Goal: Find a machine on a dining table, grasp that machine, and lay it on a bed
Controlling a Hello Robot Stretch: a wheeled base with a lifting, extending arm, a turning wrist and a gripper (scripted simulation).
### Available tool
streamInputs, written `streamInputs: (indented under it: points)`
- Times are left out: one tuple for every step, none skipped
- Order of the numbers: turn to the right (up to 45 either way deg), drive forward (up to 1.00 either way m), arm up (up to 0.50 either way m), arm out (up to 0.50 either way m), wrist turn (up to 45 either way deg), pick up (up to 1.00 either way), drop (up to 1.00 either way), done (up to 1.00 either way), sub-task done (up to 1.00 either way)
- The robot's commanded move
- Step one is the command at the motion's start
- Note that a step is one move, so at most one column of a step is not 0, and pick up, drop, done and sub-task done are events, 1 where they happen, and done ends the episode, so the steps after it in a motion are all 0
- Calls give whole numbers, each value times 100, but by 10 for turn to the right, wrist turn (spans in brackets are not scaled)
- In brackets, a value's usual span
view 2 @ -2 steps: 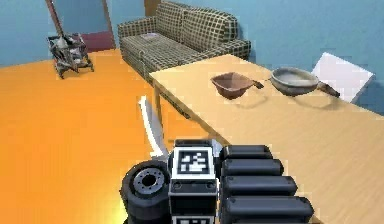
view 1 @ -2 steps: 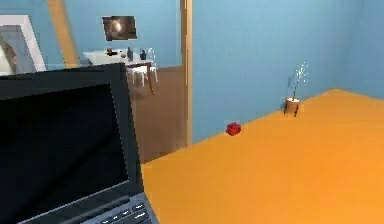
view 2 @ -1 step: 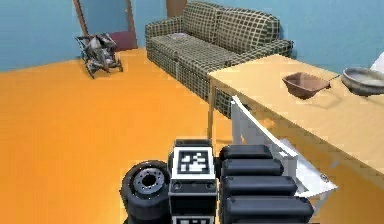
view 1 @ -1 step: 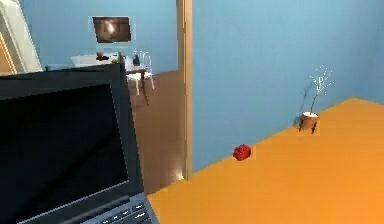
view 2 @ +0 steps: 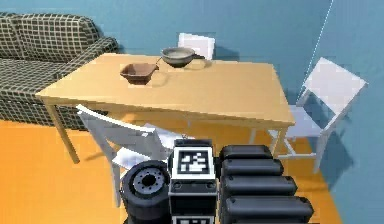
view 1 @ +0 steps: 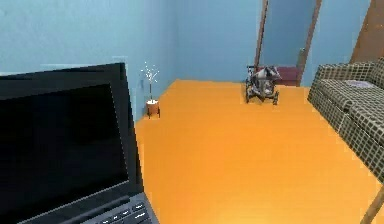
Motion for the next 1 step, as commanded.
streamInputs:
  points:
    - [180,0,0,0,0,0,0,0,0]
